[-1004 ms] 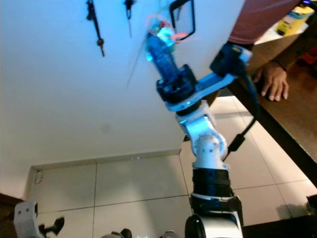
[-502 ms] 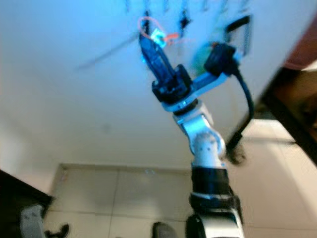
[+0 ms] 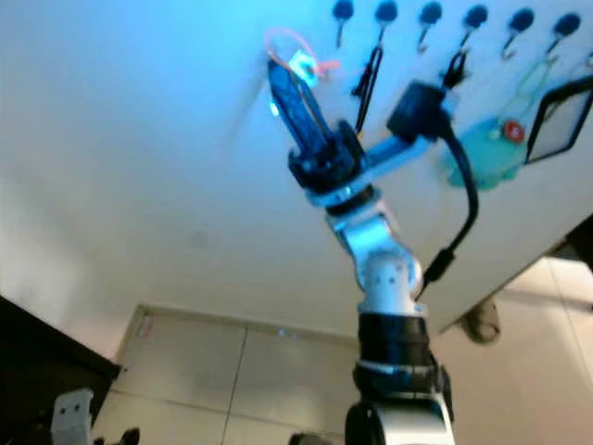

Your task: Hang keys on a hook

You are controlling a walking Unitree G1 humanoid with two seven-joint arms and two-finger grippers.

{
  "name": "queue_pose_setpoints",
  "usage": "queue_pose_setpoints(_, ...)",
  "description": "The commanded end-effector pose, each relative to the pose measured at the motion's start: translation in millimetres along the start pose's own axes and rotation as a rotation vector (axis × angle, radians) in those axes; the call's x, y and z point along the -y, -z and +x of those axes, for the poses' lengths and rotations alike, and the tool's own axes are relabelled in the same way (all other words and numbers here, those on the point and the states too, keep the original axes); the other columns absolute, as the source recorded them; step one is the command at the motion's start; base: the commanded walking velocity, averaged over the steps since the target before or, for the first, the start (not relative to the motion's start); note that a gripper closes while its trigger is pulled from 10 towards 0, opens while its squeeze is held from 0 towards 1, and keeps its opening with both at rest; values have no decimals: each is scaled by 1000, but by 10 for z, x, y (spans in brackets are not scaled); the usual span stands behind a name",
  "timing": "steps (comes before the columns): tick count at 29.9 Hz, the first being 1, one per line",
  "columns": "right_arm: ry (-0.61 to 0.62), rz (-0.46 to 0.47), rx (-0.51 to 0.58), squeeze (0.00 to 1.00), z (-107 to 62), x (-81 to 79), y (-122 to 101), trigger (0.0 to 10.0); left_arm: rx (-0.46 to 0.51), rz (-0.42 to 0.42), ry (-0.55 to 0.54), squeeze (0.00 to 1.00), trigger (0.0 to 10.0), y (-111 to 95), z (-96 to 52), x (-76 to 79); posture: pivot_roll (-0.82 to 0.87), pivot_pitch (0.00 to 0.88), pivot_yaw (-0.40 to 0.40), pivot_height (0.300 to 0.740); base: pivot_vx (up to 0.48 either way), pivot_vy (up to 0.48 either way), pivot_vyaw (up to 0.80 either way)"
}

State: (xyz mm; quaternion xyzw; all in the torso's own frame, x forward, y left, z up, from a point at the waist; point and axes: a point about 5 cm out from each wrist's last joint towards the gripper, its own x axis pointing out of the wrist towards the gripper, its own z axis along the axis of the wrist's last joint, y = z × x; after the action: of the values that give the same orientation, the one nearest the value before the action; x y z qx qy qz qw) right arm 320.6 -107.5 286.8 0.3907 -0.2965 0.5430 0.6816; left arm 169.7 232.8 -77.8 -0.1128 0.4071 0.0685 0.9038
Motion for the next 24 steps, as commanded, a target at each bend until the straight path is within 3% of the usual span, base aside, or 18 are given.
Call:
queue_pose_setpoints(1, -26, 25, 1, 0, 48, -36, 59, 0, -42, 3, -15, 0, 10000, 135, -49, -58, -18, 82, 74, 740, 247, 0, 0)
queue_pose_setpoints(3, -26, 25, 1, 0, 48, -36, 59, 0, -42, 3, -15, 0, 10000, 135, -49, -58, -18, 82, 74, 740, 247, 0, 0)
queue_pose_setpoints(5, 34, -15, 98, 0, -41, -17, -123, 0, -64, 16, 50, 0, 10000, 190, -40, 43, -23, 83, 70, 740, 246, -409, 0)
queue_pose_setpoints(8, 71, -36, 138, 0, -80, 0, -205, 0, -65, -3, 56, 0, 10000, 213, -41, 68, -24, 85, 70, 740, 246, -272, 0)
queue_pose_setpoints(24, 152, -37, 171, 0, -106, 84, -200, 0, -65, -6, 45, 0, 10000, 242, -53, 55, -20, 101, 67, 740, 15, 0, 0)
